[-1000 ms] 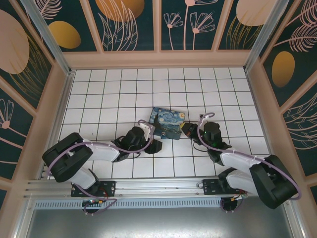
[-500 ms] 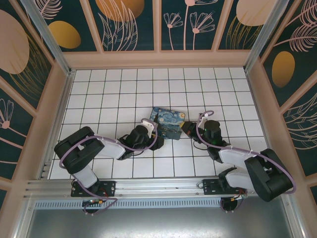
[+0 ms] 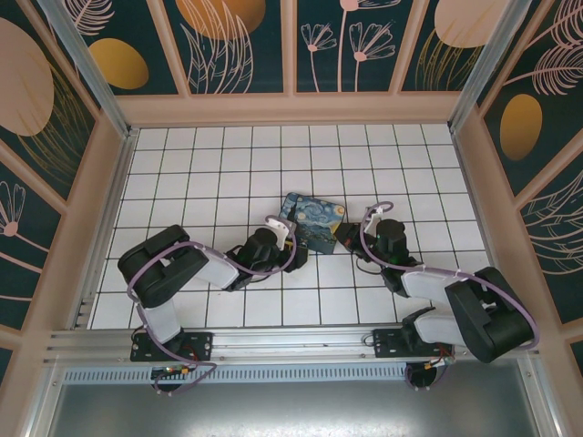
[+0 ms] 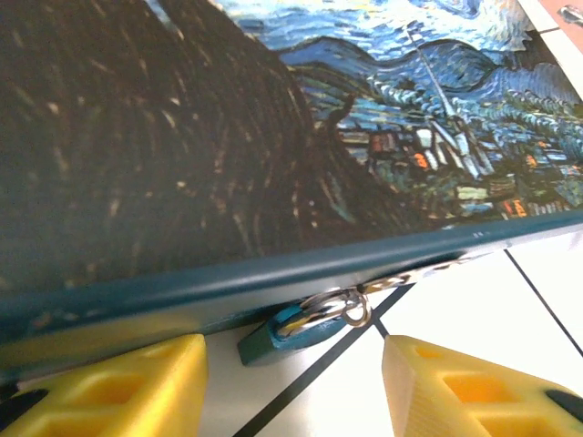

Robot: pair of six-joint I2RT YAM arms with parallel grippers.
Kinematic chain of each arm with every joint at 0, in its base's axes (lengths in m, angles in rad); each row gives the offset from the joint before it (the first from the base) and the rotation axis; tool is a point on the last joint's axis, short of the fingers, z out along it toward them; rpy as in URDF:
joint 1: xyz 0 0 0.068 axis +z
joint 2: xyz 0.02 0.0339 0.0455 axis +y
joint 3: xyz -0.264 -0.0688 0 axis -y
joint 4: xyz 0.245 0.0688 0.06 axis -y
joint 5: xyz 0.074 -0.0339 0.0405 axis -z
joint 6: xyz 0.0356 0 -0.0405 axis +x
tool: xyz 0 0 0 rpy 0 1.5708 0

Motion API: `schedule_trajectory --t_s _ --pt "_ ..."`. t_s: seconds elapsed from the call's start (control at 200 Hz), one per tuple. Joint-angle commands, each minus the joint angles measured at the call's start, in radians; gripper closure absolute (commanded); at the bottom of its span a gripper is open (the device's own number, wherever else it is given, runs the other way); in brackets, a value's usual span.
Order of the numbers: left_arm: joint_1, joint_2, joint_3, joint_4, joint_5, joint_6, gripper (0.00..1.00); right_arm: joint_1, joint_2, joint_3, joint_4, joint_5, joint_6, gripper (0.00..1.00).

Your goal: Unlock a padlock with a key

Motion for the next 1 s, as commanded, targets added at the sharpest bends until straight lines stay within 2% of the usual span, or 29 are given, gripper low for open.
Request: schedule_trajectory --t_s 0.0,0.45,0.631,0.831,0.996 --pt "-0.012 0.034 0.019 0.037 0.05 -0.001 0.46 -0.009 0.01 0.028 0.049 -0.026 -0.017 1.0" --pt "-0.021 0.093 0.045 0.134 0.13 -0.018 0.48 -0.009 0.017 0.034 0.046 -0.029 -0.017 1.0" --pt "-0.02 0.1 0.052 0.125 0.094 -0.028 0.47 -0.009 0.023 0.036 0.048 -0.029 -0.018 1.0" --pt "-0.019 0.116 0.06 0.079 0.004 -0.041 0.45 -0.009 0.023 0.029 0.054 -0.028 -0.013 1.0" --pt "-0.02 0.14 0.083 0.072 0.027 -0.039 0.46 -0.009 0.02 0.027 0.053 -0.029 -0.011 1.0"
